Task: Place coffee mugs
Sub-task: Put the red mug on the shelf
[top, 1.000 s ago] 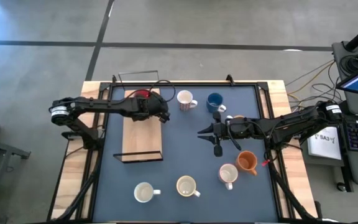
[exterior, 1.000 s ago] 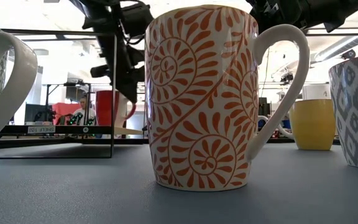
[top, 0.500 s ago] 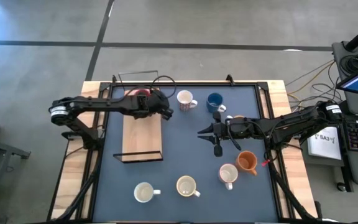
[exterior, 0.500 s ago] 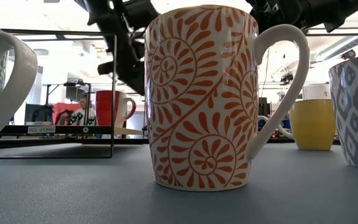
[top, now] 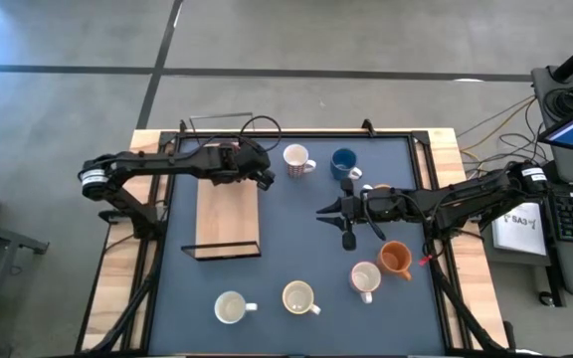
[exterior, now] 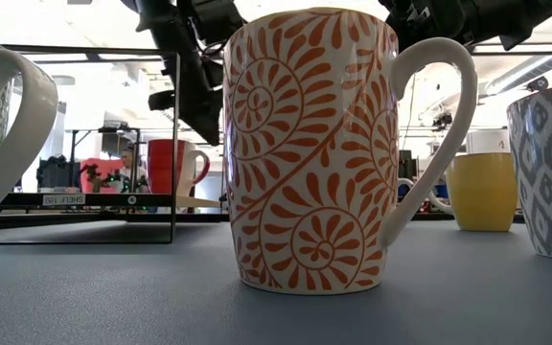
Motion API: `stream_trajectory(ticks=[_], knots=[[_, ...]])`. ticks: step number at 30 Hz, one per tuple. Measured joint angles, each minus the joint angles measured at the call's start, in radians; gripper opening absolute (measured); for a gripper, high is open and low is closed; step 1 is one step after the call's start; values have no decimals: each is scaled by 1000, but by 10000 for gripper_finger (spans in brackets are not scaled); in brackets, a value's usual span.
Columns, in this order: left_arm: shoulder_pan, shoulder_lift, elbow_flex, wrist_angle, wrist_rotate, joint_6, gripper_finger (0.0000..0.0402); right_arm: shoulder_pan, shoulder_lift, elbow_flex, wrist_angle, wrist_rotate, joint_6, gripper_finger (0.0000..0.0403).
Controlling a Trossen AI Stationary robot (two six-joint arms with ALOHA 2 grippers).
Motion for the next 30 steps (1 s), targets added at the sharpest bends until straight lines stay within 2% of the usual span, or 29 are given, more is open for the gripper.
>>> stream_trajectory(ticks=[24,30], knots=[[81,8,-34,-166,-113,-35,0,0,0,0,-1,0,0,63],[102,8,-34,-187,-173,19,0,0,0,0,-3,0,0,63]])
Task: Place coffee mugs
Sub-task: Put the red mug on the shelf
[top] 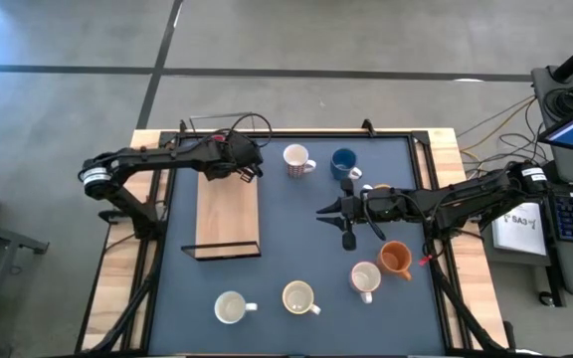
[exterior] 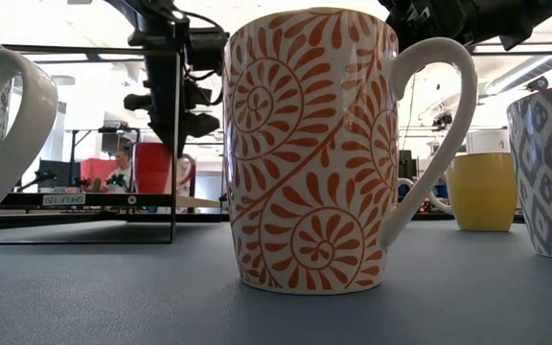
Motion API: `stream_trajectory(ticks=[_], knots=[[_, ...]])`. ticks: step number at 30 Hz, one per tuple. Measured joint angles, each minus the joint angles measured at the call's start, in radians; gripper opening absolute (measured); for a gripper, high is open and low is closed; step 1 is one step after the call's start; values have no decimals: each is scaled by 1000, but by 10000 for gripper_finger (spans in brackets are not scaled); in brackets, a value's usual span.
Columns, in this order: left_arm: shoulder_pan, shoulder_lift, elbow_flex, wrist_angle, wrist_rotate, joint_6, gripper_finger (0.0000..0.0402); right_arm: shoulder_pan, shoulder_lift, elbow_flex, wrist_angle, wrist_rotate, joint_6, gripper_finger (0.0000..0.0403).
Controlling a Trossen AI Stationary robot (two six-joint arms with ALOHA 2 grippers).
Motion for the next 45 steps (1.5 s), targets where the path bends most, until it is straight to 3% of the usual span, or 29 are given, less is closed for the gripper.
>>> stream_trajectory(ticks=[7,9,12,16,19,27,34,40,45], knots=[[7,-2,5,-11,8,36,0,0,0,0,-2,0,0,63],[0,-12,20,-39,73,99,0,0,0,0,-7,0,0,63],[-6,-49,56,-95,219,266,0,0,0,0,-10,0,0,63],[-3,-130,64,-141,443,682,0,0,0,0,-10,0,1,63],[28,-200,40,-168,480,832,0,0,0,0,-10,0,1,63],[184,-288,-53,-132,473,830,0,0,0,0,-9,0,1,63],[208,-259,-105,-64,500,816,0,0,0,0,-8,0,9,63],[217,-211,-104,-19,360,781,0,0,0,0,-8,0,8,63],[247,-191,-104,-50,339,749,0,0,0,0,-10,0,8,63]])
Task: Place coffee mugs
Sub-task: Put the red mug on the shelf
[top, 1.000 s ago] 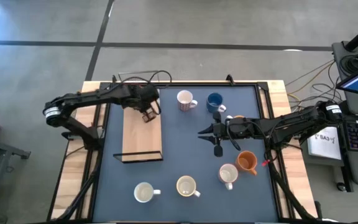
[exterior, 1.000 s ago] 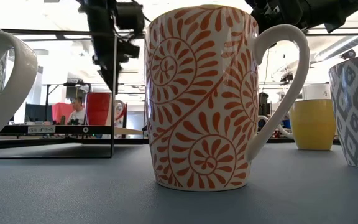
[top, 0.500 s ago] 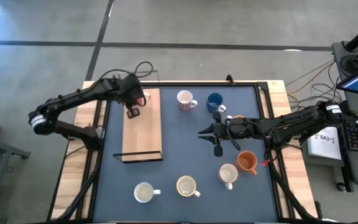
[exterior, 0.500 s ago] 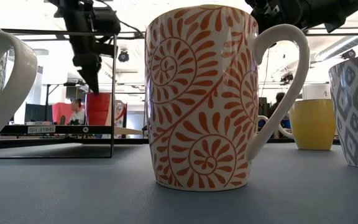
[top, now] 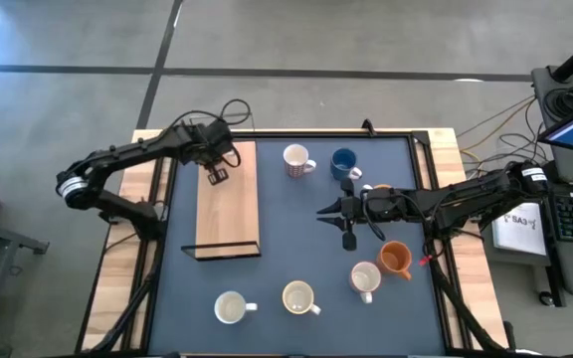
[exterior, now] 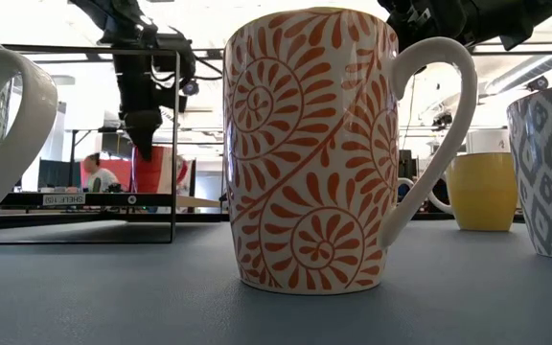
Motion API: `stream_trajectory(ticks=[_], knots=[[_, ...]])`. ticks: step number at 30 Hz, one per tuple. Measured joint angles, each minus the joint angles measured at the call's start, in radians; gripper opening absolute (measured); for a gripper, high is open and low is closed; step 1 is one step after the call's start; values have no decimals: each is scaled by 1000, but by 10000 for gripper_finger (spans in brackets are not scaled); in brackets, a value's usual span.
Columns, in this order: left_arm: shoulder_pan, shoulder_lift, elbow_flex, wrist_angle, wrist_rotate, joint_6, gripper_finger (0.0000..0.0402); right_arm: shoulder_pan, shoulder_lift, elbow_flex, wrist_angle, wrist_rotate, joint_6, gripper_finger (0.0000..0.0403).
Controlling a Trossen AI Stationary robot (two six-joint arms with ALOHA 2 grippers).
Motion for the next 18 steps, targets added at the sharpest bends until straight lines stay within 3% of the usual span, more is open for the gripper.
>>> stream_trajectory(ticks=[5,9,11,13,18], knots=[[13,-13,0,-41,23,-55,0,0,0,0,0,0,0,63],[5,-29,0,83,266,-93,0,0,0,0,0,0,0,63],[-2,-29,0,202,326,-107,0,0,0,0,0,0,-1,63],[-3,-27,0,299,281,-114,0,0,0,0,0,0,-4,63],[6,7,0,383,5,-133,0,0,0,0,0,0,-1,63]])
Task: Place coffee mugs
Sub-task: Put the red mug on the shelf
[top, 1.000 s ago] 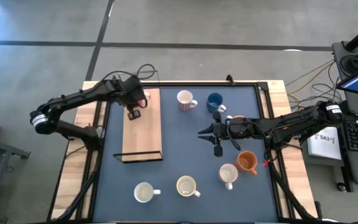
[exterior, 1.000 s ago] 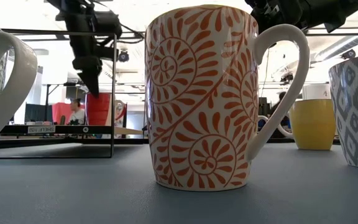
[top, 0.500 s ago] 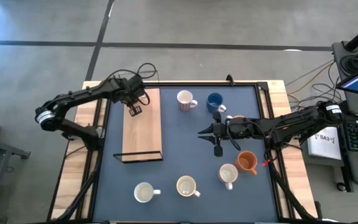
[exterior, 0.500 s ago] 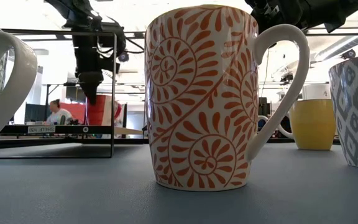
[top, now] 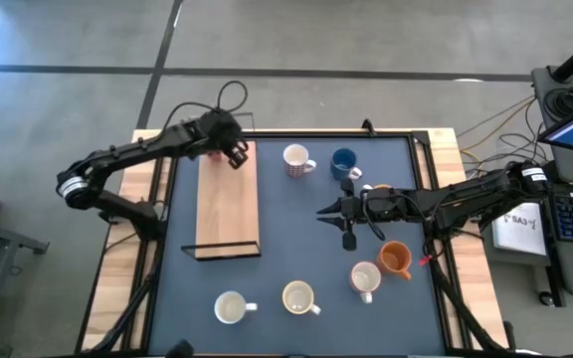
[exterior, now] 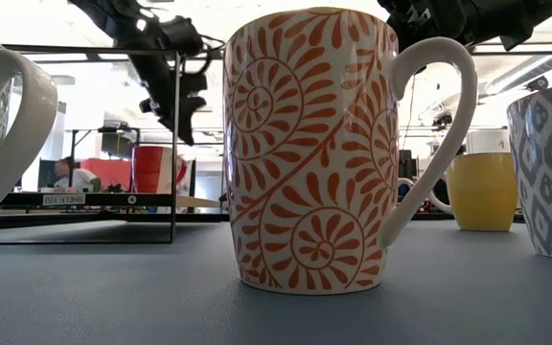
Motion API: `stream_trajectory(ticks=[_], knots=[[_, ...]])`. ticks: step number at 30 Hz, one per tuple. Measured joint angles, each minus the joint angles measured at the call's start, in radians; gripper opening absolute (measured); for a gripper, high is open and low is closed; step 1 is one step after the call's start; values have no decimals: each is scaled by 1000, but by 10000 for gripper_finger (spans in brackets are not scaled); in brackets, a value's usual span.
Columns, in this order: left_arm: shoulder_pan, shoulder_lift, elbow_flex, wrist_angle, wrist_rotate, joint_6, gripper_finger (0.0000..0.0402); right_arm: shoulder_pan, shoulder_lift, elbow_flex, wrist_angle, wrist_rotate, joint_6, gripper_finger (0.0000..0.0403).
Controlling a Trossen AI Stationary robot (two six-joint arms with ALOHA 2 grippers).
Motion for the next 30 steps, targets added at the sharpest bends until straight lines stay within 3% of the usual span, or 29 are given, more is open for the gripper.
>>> stream_trajectory(ticks=[6,12,24,30], knots=[[0,52,0,-4,-33,-1,0,0,0,0,0,0,-4,63],[1,76,1,-73,-137,-35,0,0,0,0,-1,0,-1,63],[-35,58,26,-104,-82,-67,0,0,0,0,-1,0,0,63],[-64,-40,125,-323,-74,-24,0,0,0,0,-2,0,9,63]])
